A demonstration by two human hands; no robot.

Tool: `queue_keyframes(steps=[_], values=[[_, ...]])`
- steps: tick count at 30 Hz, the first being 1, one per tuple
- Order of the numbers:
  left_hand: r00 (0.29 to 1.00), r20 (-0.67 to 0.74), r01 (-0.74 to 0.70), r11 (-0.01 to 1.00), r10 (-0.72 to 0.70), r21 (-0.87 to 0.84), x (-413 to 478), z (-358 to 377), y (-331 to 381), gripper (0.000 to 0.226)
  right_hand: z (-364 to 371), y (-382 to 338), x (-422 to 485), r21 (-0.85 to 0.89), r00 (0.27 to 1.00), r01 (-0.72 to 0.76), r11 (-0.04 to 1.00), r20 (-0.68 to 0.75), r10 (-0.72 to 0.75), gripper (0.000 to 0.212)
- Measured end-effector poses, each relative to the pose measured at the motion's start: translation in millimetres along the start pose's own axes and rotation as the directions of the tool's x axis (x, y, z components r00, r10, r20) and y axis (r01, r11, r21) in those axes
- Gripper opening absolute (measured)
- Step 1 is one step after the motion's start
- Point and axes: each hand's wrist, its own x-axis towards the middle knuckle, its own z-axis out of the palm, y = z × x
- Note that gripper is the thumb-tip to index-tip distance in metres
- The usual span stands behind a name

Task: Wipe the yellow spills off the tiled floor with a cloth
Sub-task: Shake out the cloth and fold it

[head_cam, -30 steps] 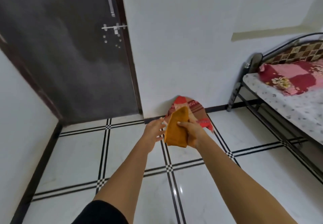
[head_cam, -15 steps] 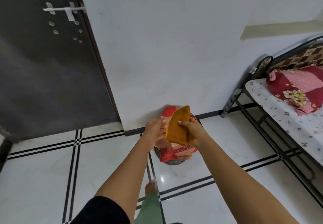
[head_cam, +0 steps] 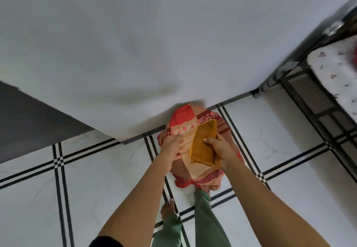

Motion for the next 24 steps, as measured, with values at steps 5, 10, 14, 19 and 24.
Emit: queue_keyframes(steps=[5, 10, 14, 19, 24], values=[[0.993, -0.046, 0.114, 0.993, -0.113, 0.021, 99, 20, -28, 0.033, -10, 28, 110, -0.064, 0.998, -0.065, 0.996, -0.031, 0.063, 0.047], [0.99, -0.053, 0.128, 0.992, -0.127, 0.015, 172, 34, -48, 0.031, -28, 36, 186, -0.098, 0.991, -0.122, 0.988, 0.052, 0.127, 0.047], [0.981, -0.041, 0.188, 0.982, -0.187, 0.004, 208, 48, -74, 0.035, -46, 57, 229, -0.103, 0.968, -0.22, 0.97, 0.102, 0.23, 0.056], [0.963, -0.08, 0.255, 0.967, -0.256, -0.024, 216, 60, -106, 0.033, -66, 88, 244, 0.001, 0.964, -0.26, 0.966, -0.067, 0.259, 0.044], [0.958, -0.095, 0.272, 0.962, -0.271, -0.004, 194, 63, -102, 0.042, -68, 74, 214, -0.063, 0.964, -0.256, 0.965, -0.097, 0.249, 0.045]])
